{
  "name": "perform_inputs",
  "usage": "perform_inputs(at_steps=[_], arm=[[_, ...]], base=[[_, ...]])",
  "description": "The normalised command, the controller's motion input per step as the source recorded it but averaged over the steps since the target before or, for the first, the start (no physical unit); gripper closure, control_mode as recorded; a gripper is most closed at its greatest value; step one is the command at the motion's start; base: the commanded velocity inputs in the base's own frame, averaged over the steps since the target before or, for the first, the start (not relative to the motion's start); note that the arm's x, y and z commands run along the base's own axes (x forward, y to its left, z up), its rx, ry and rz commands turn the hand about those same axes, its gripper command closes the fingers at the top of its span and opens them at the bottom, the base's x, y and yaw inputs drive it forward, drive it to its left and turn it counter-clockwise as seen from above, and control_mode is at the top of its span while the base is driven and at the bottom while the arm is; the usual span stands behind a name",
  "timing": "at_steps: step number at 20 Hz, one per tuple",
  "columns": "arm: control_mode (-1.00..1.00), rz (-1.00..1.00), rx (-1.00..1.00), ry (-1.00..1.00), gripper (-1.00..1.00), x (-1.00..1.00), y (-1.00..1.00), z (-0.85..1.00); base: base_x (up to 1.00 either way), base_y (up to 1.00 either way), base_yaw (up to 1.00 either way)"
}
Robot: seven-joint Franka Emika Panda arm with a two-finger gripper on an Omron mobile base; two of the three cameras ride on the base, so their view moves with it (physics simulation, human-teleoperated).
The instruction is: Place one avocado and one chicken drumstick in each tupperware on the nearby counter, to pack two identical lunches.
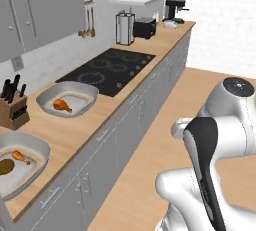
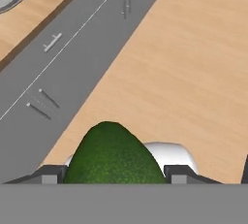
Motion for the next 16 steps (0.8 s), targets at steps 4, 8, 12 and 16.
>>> perform_inputs(at_steps=[4, 8, 12, 16], arm=[[1.0, 0.0, 0.0, 0.0, 1.0, 0.0, 0.0, 0.0], [1.0, 0.0, 0.0, 0.0, 1.0, 0.0, 0.0, 0.0], [1.0, 0.0, 0.0, 0.0, 1.0, 0.0, 0.0, 0.0], [1.0, 0.0, 0.0, 0.0, 1.0, 0.0, 0.0, 0.0]], base=[[1.0, 0.0, 0.52], [0.97, 0.0, 0.7], [0.99, -0.14, 0.82], [0.56, -0.6, 0.73]])
